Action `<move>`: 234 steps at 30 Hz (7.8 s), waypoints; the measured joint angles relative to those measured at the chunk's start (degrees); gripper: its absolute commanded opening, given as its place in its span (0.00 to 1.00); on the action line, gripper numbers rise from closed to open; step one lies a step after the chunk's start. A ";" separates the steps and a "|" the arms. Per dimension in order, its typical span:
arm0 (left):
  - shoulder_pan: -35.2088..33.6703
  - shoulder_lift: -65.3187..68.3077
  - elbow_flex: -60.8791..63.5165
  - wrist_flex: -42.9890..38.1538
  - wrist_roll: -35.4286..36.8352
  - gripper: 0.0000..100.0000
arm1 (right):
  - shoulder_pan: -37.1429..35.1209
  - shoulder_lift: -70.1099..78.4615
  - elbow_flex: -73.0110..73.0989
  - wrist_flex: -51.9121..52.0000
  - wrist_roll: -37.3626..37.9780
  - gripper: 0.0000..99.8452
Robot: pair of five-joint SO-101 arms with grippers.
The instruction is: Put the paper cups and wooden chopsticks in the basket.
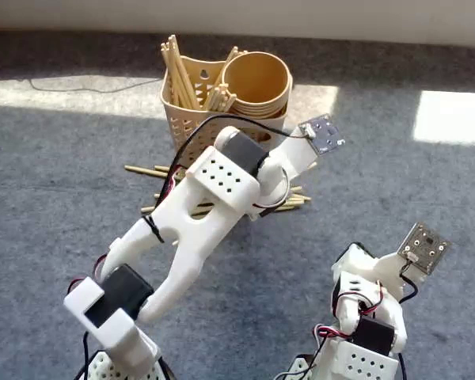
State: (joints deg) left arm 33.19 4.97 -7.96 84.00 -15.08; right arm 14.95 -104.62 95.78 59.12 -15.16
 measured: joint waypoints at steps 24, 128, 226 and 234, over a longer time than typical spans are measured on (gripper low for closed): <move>-10.20 -28.57 -15.47 -7.82 10.90 0.00 | 0.00 0.00 0.00 0.00 0.00 0.01; -2.73 18.81 -2.90 -5.36 -9.41 0.19 | 0.00 0.00 0.00 -1.14 0.00 0.01; -2.37 27.52 -29.89 14.95 -4.13 0.00 | 0.00 0.00 0.00 -1.14 0.00 0.01; -2.37 10.11 -29.89 15.30 0.00 0.00 | 0.00 0.00 0.00 -1.14 0.00 0.01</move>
State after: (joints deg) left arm 30.81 15.08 -37.85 99.30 -15.08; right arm 14.95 -104.62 95.78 57.98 -15.16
